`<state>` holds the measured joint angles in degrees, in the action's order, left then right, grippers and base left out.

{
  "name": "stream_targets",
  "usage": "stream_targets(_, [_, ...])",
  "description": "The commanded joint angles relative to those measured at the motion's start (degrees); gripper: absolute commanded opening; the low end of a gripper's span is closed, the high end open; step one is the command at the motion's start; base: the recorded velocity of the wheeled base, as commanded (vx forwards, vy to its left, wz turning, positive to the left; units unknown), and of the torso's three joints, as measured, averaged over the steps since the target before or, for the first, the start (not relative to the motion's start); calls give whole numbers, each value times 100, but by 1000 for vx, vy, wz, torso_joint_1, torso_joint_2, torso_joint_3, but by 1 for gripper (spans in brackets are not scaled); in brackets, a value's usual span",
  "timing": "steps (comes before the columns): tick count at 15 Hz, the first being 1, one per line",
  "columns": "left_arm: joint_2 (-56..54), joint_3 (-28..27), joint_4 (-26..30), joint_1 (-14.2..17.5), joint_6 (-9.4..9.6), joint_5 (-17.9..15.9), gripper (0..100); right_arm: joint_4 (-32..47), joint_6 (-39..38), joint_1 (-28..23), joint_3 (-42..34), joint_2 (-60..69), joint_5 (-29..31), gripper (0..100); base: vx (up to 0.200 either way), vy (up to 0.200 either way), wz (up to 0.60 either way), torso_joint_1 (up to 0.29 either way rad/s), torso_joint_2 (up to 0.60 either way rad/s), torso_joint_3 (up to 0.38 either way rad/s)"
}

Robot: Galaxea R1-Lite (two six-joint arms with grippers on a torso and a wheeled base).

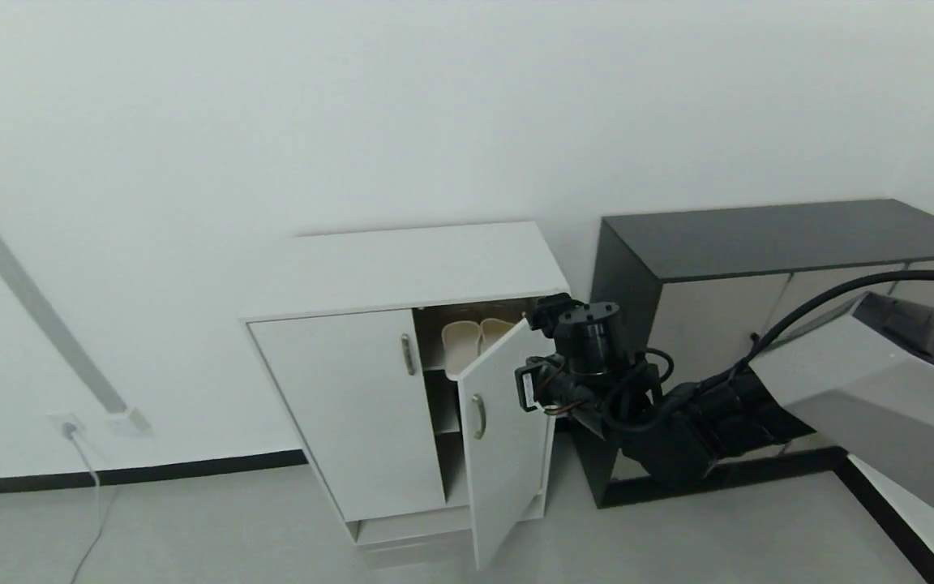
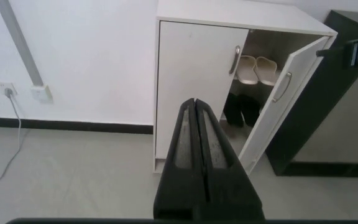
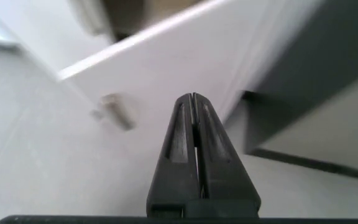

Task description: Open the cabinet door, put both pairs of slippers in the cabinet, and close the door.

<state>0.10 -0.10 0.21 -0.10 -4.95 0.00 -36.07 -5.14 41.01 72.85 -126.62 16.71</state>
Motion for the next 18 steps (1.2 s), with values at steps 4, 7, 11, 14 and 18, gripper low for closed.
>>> stream_targets(4, [-1, 1, -3, 1, -6, 0, 0, -286, 75, -14, -254, 15, -124, 0, 0, 0, 300, 1, 1, 0])
stream_targets(7, [-1, 1, -3, 10, -6, 9, 0, -585, 189, -137, -649, 138, -107, 0, 0, 0, 0, 0, 0, 0])
stream_targets(11, [-1, 1, -3, 10, 12, 0, 0, -972, 207, -234, -1695, 577, -485, 0, 50, 0, 0, 1, 1, 1])
stream_targets(14, [8, 1, -3, 1, 20, 0, 0, -1693, 216, -234, -2671, 630, -599, 0, 200, 0, 0, -5, -1, 1])
stream_targets(18, [-1, 1, -3, 10, 12, 0, 0, -2053, 216, -234, -3137, 595, -608, 0, 200, 0, 0, 12, 5, 2])
